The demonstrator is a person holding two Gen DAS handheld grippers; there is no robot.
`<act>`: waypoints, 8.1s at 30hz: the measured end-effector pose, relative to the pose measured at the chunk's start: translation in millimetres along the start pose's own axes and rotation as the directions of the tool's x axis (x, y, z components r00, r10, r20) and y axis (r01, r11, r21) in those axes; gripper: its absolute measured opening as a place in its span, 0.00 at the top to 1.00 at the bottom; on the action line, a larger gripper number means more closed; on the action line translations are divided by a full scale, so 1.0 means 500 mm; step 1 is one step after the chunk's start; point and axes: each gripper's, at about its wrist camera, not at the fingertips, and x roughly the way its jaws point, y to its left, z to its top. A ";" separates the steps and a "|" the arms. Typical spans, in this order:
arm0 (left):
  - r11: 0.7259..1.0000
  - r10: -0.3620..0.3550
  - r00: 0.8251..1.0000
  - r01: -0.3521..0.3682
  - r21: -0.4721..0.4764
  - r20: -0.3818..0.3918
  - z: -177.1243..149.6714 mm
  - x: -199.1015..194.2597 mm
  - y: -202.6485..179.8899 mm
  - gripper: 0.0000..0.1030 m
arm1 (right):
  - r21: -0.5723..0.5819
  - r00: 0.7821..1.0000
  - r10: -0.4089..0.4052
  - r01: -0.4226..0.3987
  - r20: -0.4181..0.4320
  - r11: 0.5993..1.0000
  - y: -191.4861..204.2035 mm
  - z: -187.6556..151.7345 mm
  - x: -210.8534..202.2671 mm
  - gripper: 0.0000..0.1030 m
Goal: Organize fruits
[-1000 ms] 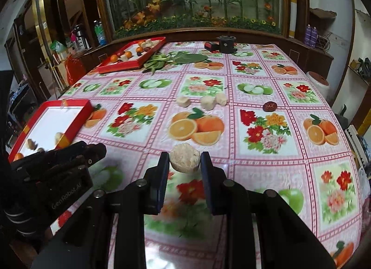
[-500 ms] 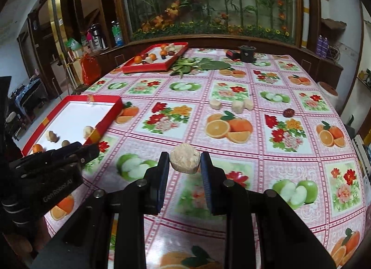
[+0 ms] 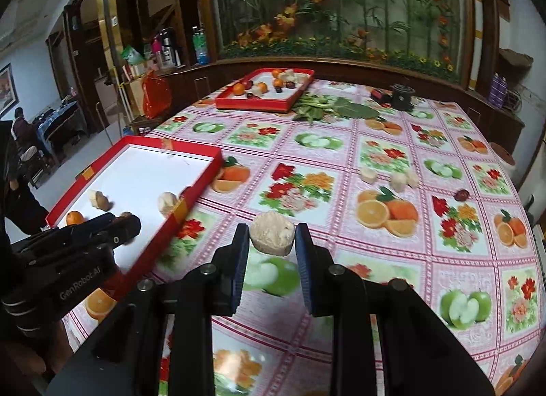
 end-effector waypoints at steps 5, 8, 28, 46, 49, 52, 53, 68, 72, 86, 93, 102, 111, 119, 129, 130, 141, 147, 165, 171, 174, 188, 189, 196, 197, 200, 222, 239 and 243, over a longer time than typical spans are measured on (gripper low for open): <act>0.998 0.048 0.999 -0.048 -0.035 -0.002 0.006 0.003 0.045 0.69 | -0.035 0.999 0.037 -0.037 -0.005 0.999 0.050 0.019 0.023 0.71; 0.996 0.077 0.997 -0.077 -0.049 -0.009 0.012 0.009 0.067 0.69 | -0.060 0.998 0.061 -0.062 -0.008 0.996 0.083 0.030 0.038 0.71; 0.978 0.173 0.984 -0.176 -0.114 -0.042 0.046 0.054 0.174 0.69 | -0.151 0.981 0.189 -0.194 -0.044 0.969 0.246 0.080 0.141 0.71; 0.976 0.196 0.979 -0.200 -0.087 -0.054 0.049 0.064 0.173 0.69 | -0.149 0.972 0.222 -0.231 -0.078 0.961 0.268 0.088 0.190 0.71; 0.975 0.199 0.978 -0.204 -0.087 -0.059 0.048 0.065 0.173 0.69 | -0.151 0.971 0.225 -0.235 -0.081 0.960 0.274 0.090 0.194 0.71; 0.975 0.198 0.978 -0.203 -0.089 -0.063 0.050 0.067 0.173 0.69 | -0.149 0.970 0.228 -0.239 -0.083 0.960 0.274 0.090 0.198 0.71; 0.975 0.200 0.978 -0.205 -0.086 -0.061 0.052 0.067 0.171 0.69 | -0.147 0.970 0.229 -0.239 -0.082 0.960 0.271 0.089 0.198 0.71; 0.975 0.197 0.979 -0.201 -0.091 -0.052 0.073 0.077 0.163 0.69 | -0.134 0.976 0.201 -0.210 -0.079 0.968 0.266 0.110 0.215 0.71; 0.972 0.208 0.976 -0.214 -0.102 -0.063 0.071 0.082 0.172 0.69 | -0.139 0.977 0.193 -0.204 -0.087 0.969 0.271 0.115 0.222 0.71; 0.959 0.226 0.970 -0.238 -0.156 -0.089 0.069 0.090 0.205 0.51 | -0.159 0.977 0.164 -0.185 -0.135 0.970 0.288 0.106 0.248 0.71; 0.945 0.258 0.964 -0.266 -0.188 -0.067 0.069 0.063 0.211 0.25 | -0.156 0.978 0.150 -0.172 -0.143 0.973 0.283 0.103 0.251 0.44; 0.958 0.238 0.971 -0.232 -0.167 0.015 0.071 0.031 0.151 0.25 | -0.112 0.991 0.133 -0.135 -0.023 0.984 0.192 0.111 0.164 0.26; 0.988 0.133 0.990 -0.129 -0.086 0.049 0.061 0.023 0.040 0.25 | 0.136 0.994 -0.108 0.106 0.005 0.985 -0.136 0.060 0.121 0.23; 0.997 0.043 0.998 -0.046 0.066 0.043 0.038 0.023 -0.069 0.24 | 0.270 0.969 -0.215 0.242 -0.123 0.932 -0.332 0.040 0.173 0.24; 0.989 -0.029 0.999 0.025 0.145 0.025 0.057 0.059 -0.188 0.24 | 0.266 0.950 -0.251 0.295 -0.187 0.918 -0.349 0.065 0.257 0.26; 0.988 -0.039 0.999 0.035 0.151 0.022 0.059 0.066 -0.203 0.24 | 0.263 0.948 -0.251 0.298 -0.197 0.918 -0.350 0.064 0.265 0.35; 0.947 -0.134 0.989 0.144 0.286 -0.055 0.083 0.233 -0.470 0.26 | 0.254 0.954 -0.239 0.280 -0.181 0.926 -0.388 0.056 0.251 0.75; 0.941 -0.159 0.983 0.179 0.287 -0.095 0.084 0.282 -0.516 0.26 | 0.309 0.968 -0.194 0.235 -0.159 0.922 -0.429 0.048 0.232 0.75; 0.924 -0.138 0.982 0.174 0.341 -0.128 0.043 0.237 -0.496 0.75 | 0.331 0.973 -0.209 0.231 -0.100 0.915 -0.461 0.046 0.160 0.75; 0.933 -0.146 0.980 0.181 0.311 -0.134 0.014 0.184 -0.453 0.75 | 0.303 0.971 -0.219 0.239 -0.099 0.922 -0.432 0.033 0.129 0.75; 0.934 -0.152 0.980 0.185 0.307 -0.130 0.005 0.159 -0.436 0.75 | 0.288 0.970 -0.222 0.242 -0.098 0.927 -0.409 0.023 0.110 0.75; 0.950 -0.165 0.980 0.188 0.251 -0.109 -0.034 0.070 -0.341 0.75 | 0.230 0.973 -0.215 0.229 -0.083 0.946 -0.301 -0.031 0.026 0.75; 0.951 -0.163 0.981 0.184 0.249 -0.103 -0.035 0.064 -0.334 0.75 | 0.227 0.973 -0.214 0.228 -0.083 0.947 -0.294 -0.035 0.022 0.75; 0.959 -0.157 0.985 0.169 0.229 -0.070 -0.033 0.028 -0.292 0.75 | 0.211 0.976 -0.202 0.215 -0.083 0.953 -0.260 -0.060 0.003 0.75; 0.959 -0.157 0.985 0.168 0.227 -0.065 -0.033 0.023 -0.287 0.75 | 0.208 0.976 -0.200 0.213 -0.083 0.955 -0.254 -0.063 0.002 0.75; 0.963 -0.153 0.987 0.161 0.216 -0.053 -0.032 0.011 -0.272 0.75 | 0.200 0.978 -0.192 0.204 -0.080 0.958 -0.237 -0.069 -0.004 0.74; 0.991 -0.076 0.997 0.078 0.112 -0.020 -0.010 -0.005 -0.152 0.75 | 0.103 0.991 -0.125 0.129 -0.046 0.986 -0.125 -0.054 -0.008 0.74; 0.999 -0.014 1.000 0.014 0.045 -0.012 0.003 0.000 -0.070 0.75 | 0.030 0.998 -0.061 0.062 -0.031 0.998 -0.042 -0.030 0.004 0.74; 1.000 -0.004 1.000 0.004 0.025 -0.006 0.005 -0.001 -0.046 0.75 | 0.008 0.999 -0.040 0.040 -0.022 0.999 -0.015 -0.020 0.006 0.74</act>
